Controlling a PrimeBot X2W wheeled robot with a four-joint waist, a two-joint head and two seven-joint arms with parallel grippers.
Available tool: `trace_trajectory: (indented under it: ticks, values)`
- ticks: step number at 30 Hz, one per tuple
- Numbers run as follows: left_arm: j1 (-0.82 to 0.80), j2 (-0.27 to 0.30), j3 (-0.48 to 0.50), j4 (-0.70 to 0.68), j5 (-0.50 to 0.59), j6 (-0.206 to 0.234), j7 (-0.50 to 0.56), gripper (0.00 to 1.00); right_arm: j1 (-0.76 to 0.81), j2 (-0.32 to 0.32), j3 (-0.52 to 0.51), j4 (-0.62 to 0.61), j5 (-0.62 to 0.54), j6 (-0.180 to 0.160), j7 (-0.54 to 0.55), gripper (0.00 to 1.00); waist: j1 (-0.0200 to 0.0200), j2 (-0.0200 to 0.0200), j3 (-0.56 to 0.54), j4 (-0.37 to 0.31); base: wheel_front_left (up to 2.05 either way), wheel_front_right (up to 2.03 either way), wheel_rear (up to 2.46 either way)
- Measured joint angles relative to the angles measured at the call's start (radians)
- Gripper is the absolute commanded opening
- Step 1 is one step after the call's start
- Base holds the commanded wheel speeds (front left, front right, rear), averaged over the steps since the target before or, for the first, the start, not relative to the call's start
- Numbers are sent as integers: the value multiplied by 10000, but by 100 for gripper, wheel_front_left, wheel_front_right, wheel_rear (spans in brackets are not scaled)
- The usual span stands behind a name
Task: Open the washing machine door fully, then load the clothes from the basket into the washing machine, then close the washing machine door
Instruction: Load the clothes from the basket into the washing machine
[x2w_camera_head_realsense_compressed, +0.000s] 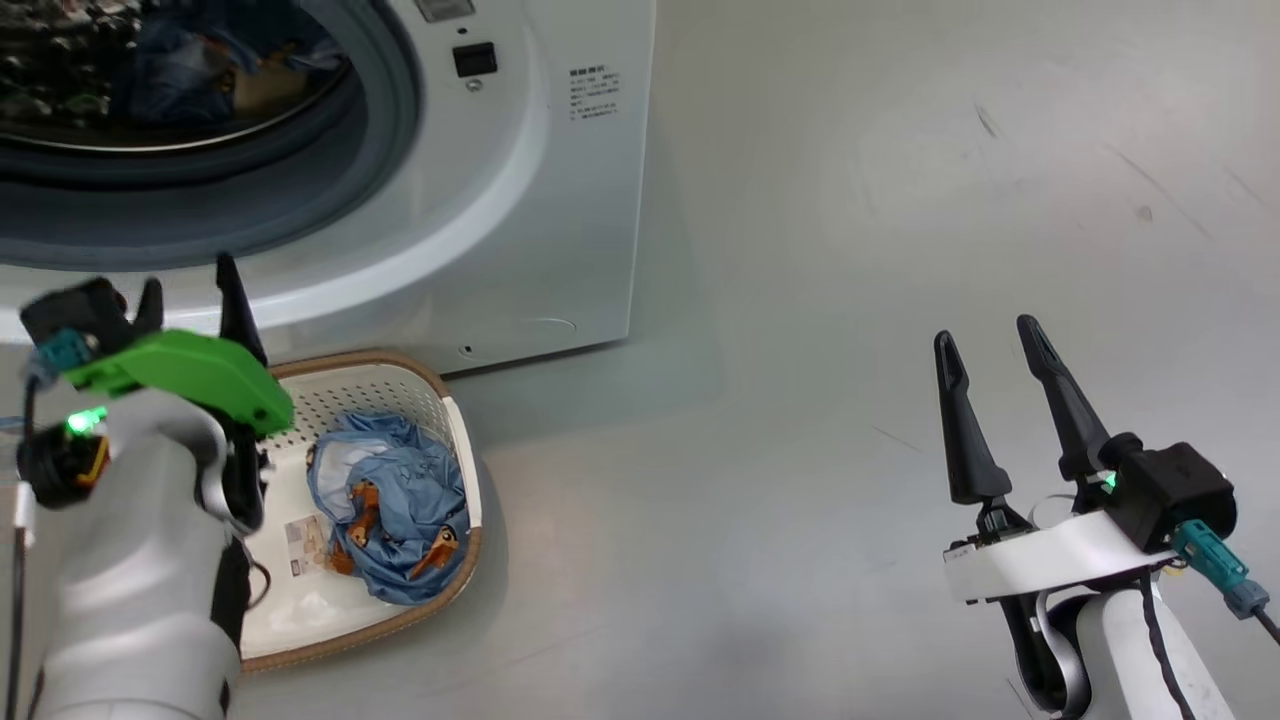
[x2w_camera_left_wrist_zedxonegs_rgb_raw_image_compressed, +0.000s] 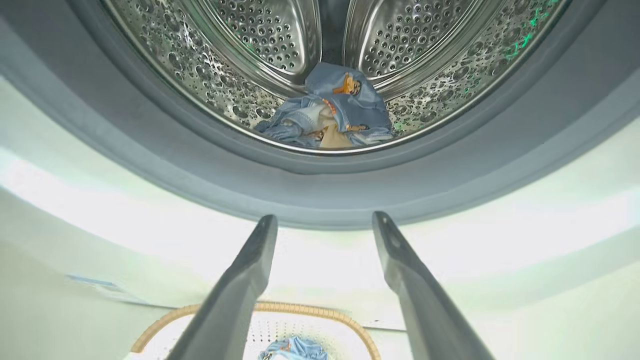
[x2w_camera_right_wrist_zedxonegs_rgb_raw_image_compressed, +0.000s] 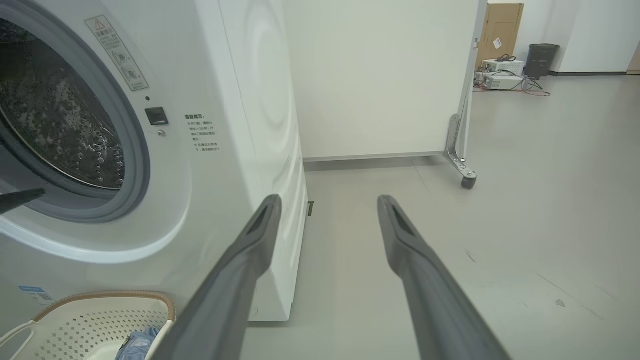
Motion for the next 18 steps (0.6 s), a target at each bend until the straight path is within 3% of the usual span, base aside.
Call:
trace_trajectory:
  ticks: [9, 18]
  values:
    - [2202, -581, 67, -725, 0, -142, 2, 100, 819, -403, 100, 173, -59, 0, 0, 100, 0, 0, -1260, 653, 0, 0, 0]
    - [4012, -525, 470, -2621, 458, 127, 0, 100, 1092, -575, 591, 257, -82, 0, 0, 100, 0, 0, -2199, 1302, 0, 0, 0]
